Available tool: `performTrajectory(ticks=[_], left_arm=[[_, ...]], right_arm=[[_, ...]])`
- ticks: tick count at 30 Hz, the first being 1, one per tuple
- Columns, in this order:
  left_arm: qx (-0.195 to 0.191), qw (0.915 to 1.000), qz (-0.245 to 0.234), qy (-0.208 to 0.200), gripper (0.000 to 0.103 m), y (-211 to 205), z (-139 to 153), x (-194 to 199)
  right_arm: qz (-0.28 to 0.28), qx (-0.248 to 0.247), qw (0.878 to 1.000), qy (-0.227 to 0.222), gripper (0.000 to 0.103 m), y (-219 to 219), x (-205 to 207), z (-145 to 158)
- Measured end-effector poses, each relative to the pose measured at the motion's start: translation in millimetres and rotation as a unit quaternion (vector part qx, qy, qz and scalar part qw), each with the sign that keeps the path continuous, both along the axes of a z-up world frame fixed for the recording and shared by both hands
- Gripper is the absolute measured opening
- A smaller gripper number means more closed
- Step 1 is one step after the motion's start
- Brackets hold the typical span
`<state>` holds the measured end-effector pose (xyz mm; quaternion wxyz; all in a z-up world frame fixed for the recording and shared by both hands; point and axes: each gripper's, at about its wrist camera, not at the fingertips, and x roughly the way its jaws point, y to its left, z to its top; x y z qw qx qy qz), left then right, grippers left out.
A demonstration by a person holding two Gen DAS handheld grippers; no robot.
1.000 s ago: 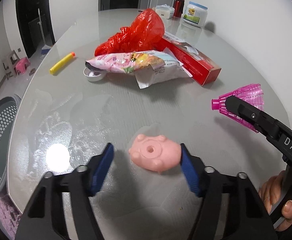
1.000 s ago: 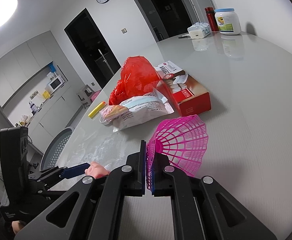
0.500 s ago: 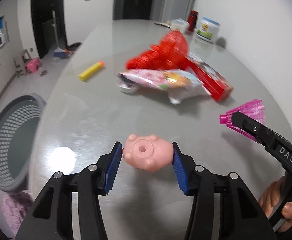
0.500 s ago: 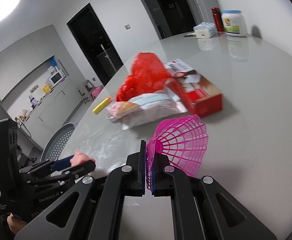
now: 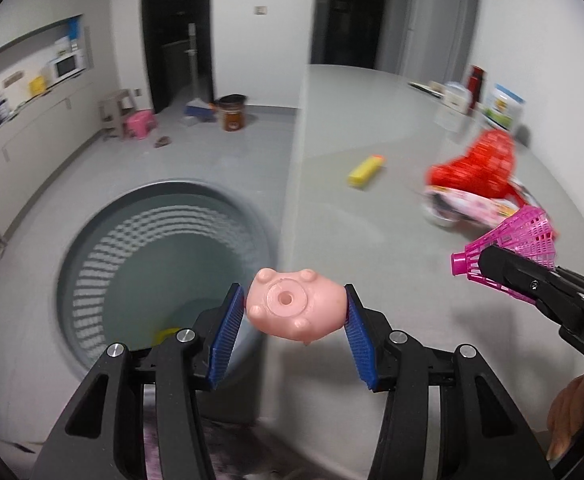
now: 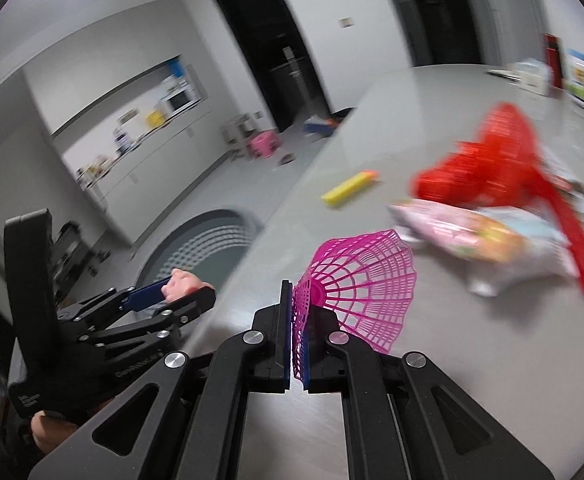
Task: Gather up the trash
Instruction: 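Carry the pig and shuttlecock over the basket and open both grippers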
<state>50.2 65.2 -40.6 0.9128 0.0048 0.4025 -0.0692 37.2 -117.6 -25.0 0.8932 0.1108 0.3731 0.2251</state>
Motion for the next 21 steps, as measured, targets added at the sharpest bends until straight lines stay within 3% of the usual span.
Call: performTrajectory(ticks=[9,18,20,21], left_arm=[[0.001,0.9968,0.078,0.017,0.049,84.1,-17.0,18.5],[-0.002,0.9941,0.103,0.033,0.05,119.2,-30.5,24.6],[-0.004,0.9935,0.108,0.036,0.05,125.5,-32.8,24.6],[-0.005,0.9932,0.11,0.037,0.05,127.8,-33.7,24.5]], right_arm=[[0.097,-0.022,0.995,0.022,0.004,100.3,49.0,-2.4],[0.143,-0.034,0.988,0.05,0.004,156.1,82.1,-13.7],[0.148,-0.04,0.987,0.055,0.008,158.4,83.2,-17.6],[0.151,-0.042,0.986,0.059,0.017,160.4,84.0,-19.9]])
